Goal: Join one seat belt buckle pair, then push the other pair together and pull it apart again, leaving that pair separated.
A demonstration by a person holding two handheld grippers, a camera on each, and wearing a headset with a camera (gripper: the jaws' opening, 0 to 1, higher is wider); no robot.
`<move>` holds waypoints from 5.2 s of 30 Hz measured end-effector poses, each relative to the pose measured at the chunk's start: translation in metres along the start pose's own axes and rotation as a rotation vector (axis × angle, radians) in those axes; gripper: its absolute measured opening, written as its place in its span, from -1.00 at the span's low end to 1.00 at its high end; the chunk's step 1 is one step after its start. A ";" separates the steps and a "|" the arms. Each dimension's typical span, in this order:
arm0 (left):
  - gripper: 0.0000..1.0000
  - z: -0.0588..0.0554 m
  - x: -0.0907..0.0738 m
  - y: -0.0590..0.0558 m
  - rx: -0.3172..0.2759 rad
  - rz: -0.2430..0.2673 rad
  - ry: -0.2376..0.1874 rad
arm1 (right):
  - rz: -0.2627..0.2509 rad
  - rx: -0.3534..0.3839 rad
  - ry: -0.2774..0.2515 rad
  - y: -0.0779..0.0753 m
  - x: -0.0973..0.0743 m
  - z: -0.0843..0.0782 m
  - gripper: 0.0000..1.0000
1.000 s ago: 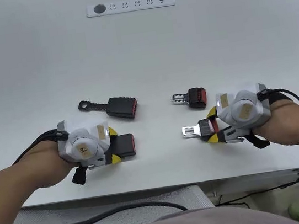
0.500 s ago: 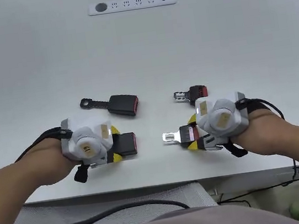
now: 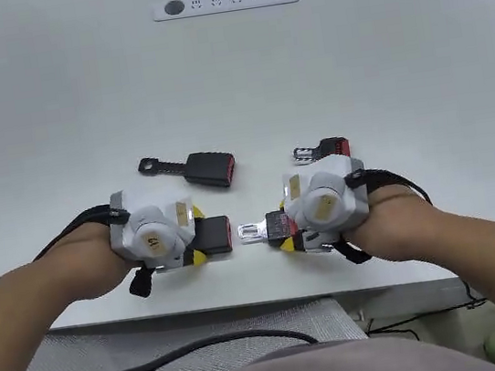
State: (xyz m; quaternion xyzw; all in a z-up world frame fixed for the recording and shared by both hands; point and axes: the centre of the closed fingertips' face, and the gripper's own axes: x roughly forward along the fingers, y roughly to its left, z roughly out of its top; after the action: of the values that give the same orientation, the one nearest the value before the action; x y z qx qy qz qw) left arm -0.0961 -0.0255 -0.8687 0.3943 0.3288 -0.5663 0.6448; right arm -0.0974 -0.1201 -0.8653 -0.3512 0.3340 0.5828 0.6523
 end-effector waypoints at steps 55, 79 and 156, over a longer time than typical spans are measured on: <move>-0.35 0.005 0.001 -0.003 -0.006 -0.022 0.000 | 0.026 -0.017 -0.039 0.002 0.021 0.038 -0.40; -0.31 0.000 -0.002 0.003 -0.009 -0.003 0.004 | -0.005 -0.035 -0.056 -0.001 0.019 0.036 -0.25; -0.37 0.029 0.005 0.109 -0.066 0.029 -0.070 | -0.086 0.046 0.071 -0.108 -0.050 -0.068 -0.39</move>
State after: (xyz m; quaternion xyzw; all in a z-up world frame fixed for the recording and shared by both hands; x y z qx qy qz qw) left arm 0.0121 -0.0483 -0.8445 0.3575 0.3191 -0.5591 0.6766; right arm 0.0031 -0.2123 -0.8516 -0.3706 0.3547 0.5335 0.6725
